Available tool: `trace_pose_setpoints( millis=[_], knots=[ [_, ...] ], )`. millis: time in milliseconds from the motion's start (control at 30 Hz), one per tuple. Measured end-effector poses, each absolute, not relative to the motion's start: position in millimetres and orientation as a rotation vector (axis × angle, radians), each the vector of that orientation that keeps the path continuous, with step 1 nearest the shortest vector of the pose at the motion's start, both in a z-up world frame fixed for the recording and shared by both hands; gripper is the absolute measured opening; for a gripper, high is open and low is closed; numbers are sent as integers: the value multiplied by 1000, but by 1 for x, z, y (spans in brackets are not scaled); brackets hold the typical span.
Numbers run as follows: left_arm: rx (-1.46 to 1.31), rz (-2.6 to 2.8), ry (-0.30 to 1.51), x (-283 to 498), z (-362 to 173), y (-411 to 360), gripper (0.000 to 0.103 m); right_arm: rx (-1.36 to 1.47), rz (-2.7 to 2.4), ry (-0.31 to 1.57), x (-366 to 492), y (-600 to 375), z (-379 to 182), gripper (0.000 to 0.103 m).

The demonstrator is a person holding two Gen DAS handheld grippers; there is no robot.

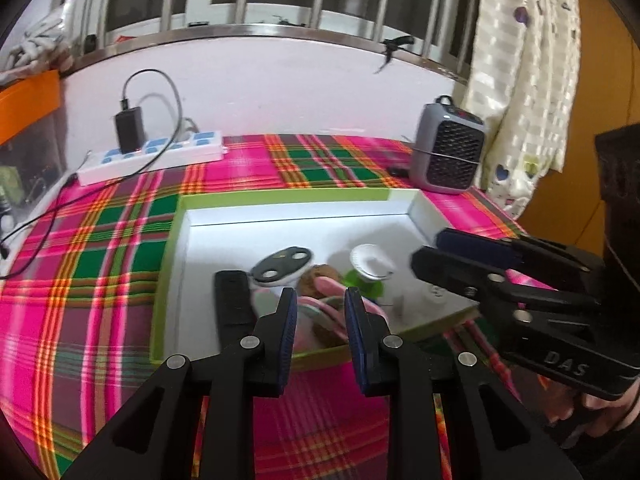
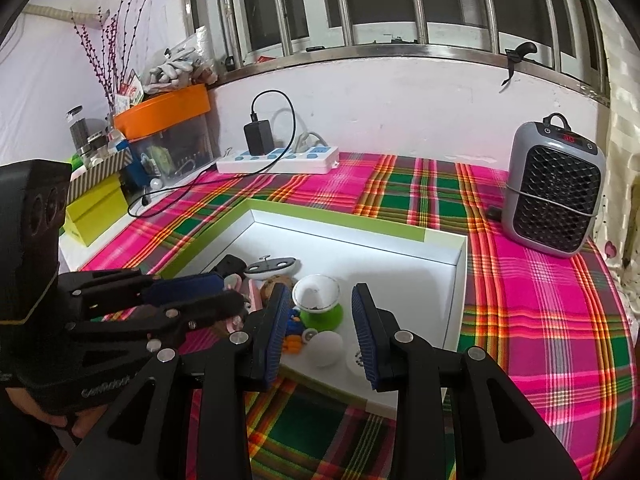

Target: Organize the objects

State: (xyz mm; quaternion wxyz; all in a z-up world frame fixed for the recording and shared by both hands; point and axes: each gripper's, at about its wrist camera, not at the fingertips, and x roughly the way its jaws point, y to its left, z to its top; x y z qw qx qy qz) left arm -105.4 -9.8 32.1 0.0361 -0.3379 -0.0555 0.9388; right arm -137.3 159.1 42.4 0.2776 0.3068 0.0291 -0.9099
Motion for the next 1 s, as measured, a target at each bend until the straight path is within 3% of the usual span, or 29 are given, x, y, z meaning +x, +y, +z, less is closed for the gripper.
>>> trace_pose_setpoints(
  millis=[100, 333, 733, 867, 900, 967, 1000],
  knots=[
    [-1114, 2984, -84, -111, 27, -12, 23, 824, -2441, 89, -136, 157, 42, 34],
    [-1084, 2992, -168, -107, 30, -23, 22, 817, -2440, 106, -132, 153, 43, 34],
    [-1033, 2990, -115, -86, 41, -11, 23, 783, -2414, 197, -111, 141, 41, 34],
    [-1053, 2998, -71, -78, 41, -7, 30, 785, -2401, 186, -104, 142, 40, 34],
    [-1065, 2997, -67, -76, 40, -6, 33, 787, -2397, 181, -103, 143, 40, 36],
    [-1098, 2991, -58, -74, 38, -3, 34, 795, -2386, 172, -100, 144, 39, 52],
    [-1113, 2987, -51, -73, 37, -1, 34, 800, -2380, 168, -99, 144, 38, 52]
  ],
)
